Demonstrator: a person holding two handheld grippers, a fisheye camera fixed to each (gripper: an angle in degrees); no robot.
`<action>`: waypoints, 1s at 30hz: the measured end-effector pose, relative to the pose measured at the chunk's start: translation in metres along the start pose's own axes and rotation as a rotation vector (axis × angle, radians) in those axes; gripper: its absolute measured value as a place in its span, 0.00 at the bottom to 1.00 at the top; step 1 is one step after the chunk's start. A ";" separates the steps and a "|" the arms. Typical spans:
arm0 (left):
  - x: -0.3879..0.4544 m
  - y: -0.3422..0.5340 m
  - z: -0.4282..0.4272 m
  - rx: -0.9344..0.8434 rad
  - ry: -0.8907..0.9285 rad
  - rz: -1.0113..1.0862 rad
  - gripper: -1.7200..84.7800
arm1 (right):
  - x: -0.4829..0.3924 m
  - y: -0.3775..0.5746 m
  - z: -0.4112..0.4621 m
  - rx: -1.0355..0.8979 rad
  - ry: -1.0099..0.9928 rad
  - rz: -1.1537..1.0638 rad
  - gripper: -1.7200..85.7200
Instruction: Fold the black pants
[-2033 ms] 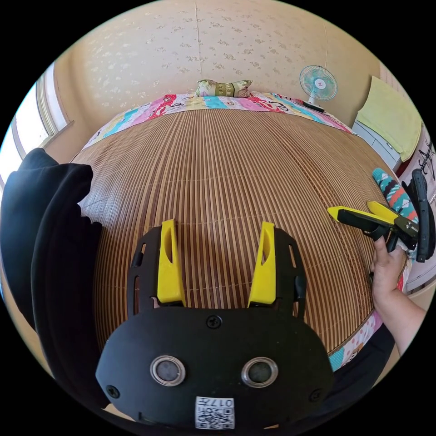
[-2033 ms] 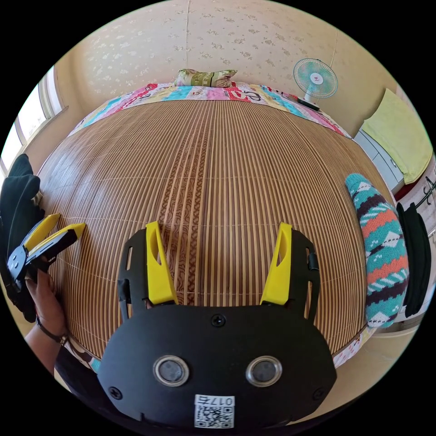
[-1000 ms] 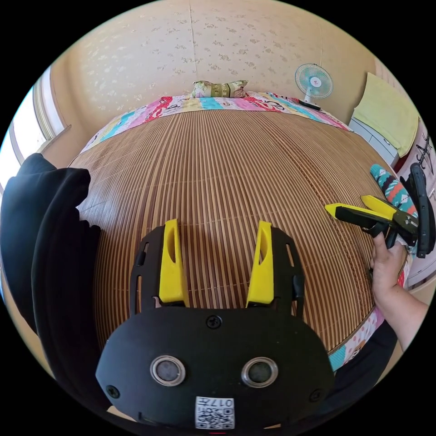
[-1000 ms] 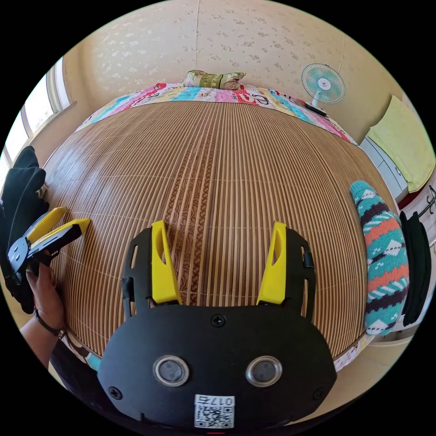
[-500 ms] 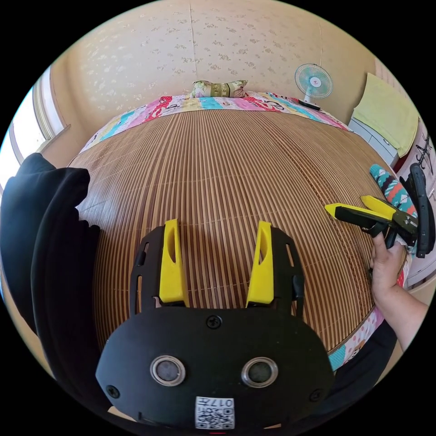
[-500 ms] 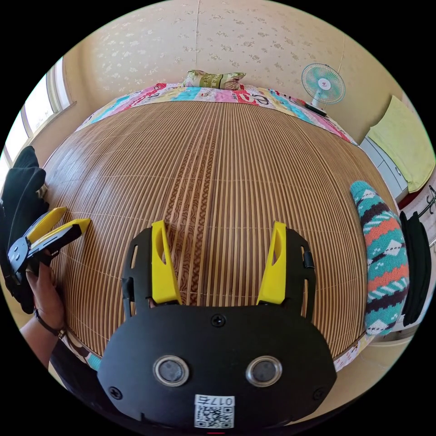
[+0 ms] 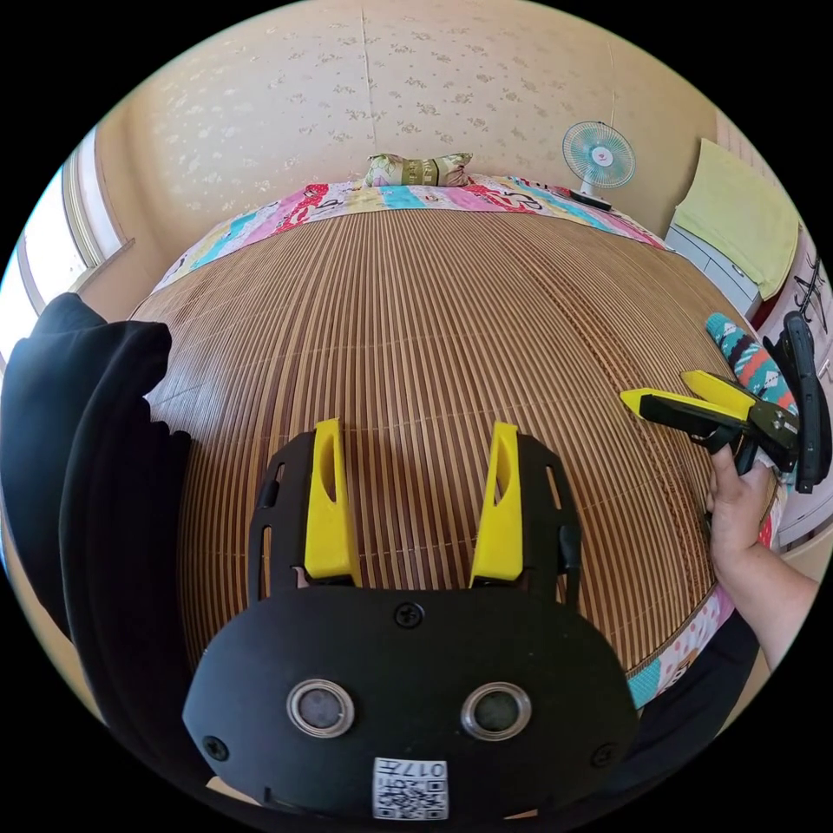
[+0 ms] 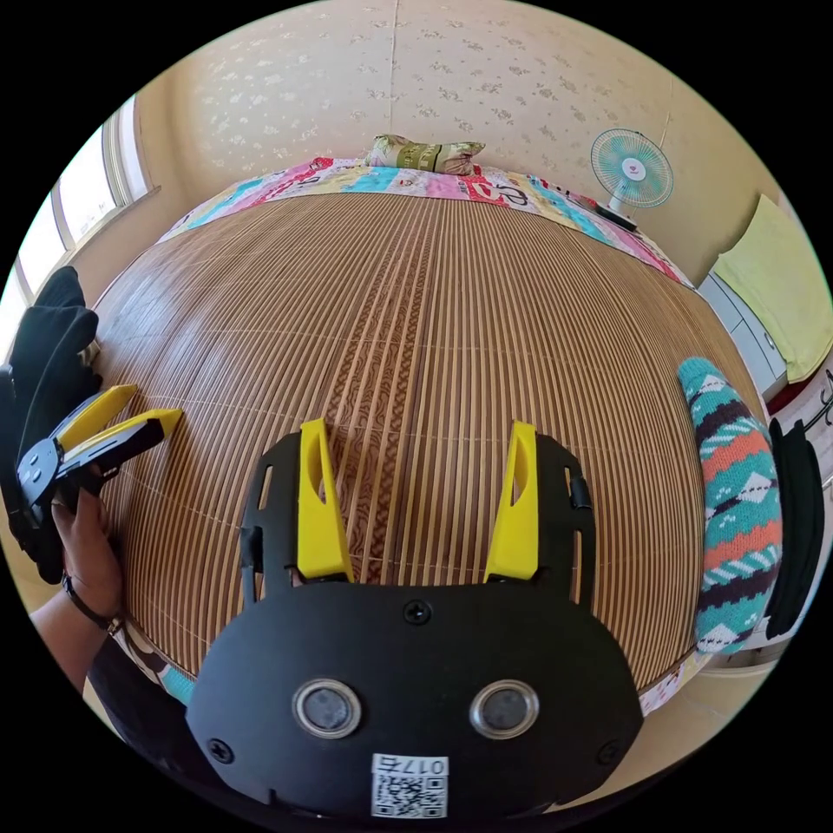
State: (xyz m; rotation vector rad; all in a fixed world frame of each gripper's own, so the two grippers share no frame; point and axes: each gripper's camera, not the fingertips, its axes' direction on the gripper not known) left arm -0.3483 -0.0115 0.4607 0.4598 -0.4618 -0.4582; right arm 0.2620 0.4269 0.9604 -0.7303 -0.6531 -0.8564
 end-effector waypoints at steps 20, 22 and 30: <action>-0.012 0.006 0.004 0.003 0.009 -0.001 0.28 | 0.034 -0.042 -0.025 -0.130 -0.083 -0.079 0.27; -0.012 0.006 0.004 0.002 0.010 0.002 0.27 | 0.057 -0.022 -0.044 -0.112 -0.092 -0.106 0.18; -0.012 0.008 0.006 0.005 0.015 0.021 0.26 | 0.247 0.035 -0.174 0.112 0.035 0.156 0.14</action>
